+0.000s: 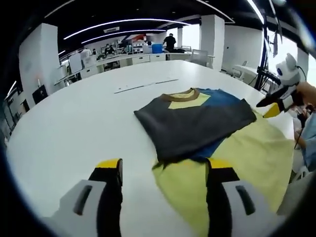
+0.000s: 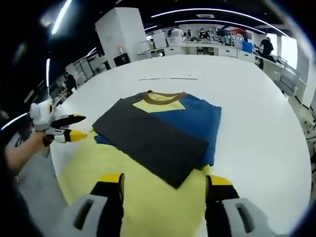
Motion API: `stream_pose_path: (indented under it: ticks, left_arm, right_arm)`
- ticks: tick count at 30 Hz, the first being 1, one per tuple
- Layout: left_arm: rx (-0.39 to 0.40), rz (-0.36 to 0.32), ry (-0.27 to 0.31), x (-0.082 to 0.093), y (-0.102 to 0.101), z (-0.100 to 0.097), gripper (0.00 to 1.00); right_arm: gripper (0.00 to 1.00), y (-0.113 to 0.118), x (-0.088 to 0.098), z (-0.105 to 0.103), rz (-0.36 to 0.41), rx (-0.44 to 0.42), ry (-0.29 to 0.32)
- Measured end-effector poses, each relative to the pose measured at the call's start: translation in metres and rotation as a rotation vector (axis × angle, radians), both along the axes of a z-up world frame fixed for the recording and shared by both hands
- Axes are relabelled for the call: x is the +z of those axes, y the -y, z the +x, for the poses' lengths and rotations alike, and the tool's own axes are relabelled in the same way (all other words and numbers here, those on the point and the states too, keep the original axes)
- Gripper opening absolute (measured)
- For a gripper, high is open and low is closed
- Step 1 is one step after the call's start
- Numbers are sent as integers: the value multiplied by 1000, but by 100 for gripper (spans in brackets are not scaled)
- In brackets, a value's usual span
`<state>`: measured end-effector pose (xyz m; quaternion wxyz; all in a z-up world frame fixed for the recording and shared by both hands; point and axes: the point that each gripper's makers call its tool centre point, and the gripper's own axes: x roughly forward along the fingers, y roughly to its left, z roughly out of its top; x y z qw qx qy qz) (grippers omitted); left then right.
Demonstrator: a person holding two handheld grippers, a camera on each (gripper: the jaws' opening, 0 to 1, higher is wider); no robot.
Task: Fold the garment on the visible template until the final outline fits inside the template.
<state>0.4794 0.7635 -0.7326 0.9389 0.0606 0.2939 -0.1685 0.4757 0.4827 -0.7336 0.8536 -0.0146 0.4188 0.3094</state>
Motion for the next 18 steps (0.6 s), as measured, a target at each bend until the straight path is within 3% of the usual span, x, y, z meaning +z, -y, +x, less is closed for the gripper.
stream_pose_path:
  ticks: [6, 18]
  left_arm:
    - [-57, -5, 19, 14, 4, -12, 79]
    - [-194, -18, 19, 25, 24, -49, 97]
  right_arm:
    - [84, 0, 8, -17, -4, 93, 6]
    - [97, 1, 18, -68, -20, 311, -10]
